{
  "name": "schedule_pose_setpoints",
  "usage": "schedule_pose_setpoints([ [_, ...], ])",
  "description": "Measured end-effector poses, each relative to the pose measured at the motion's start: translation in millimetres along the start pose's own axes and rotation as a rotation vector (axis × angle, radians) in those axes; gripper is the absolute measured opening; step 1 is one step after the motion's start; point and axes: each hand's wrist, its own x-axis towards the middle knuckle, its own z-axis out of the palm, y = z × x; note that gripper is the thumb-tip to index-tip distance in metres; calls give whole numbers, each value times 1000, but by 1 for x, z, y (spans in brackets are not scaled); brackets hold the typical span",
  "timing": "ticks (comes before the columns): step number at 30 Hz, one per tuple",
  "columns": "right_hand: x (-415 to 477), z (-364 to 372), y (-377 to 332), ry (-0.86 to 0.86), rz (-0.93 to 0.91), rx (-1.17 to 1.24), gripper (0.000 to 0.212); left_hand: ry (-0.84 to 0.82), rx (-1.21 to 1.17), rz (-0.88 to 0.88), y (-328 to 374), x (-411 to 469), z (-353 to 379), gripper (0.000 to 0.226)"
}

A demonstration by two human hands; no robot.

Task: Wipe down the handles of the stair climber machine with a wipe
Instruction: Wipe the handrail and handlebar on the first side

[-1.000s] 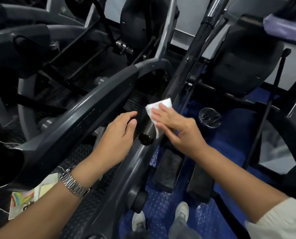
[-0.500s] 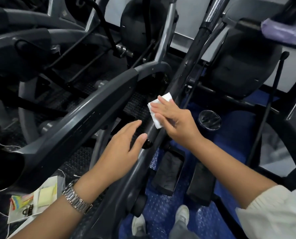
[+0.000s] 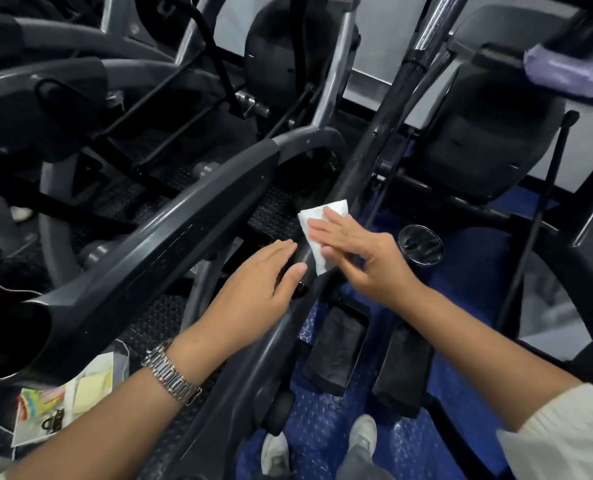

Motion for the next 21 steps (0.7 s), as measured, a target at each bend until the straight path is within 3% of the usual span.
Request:
schedule_pose_setpoints([
  [4,23,-4,5,64,112,20,30,16,40,22,2,-1,-3,53],
  [10,0,7,-9,-16,-5,-7,32,-14,66,37,2,0,-7,54],
  [15,23,-5,-5,11,87,-47,23,35,106,-11,4,-2,-10,67],
  [18,36,4,-22,-138,11,-254,29,71,116,-45,6,-2,-14,82],
  [21,35,7,-29,-316,-51,-292,30,60,123,-87,5,-3,-17,93],
])
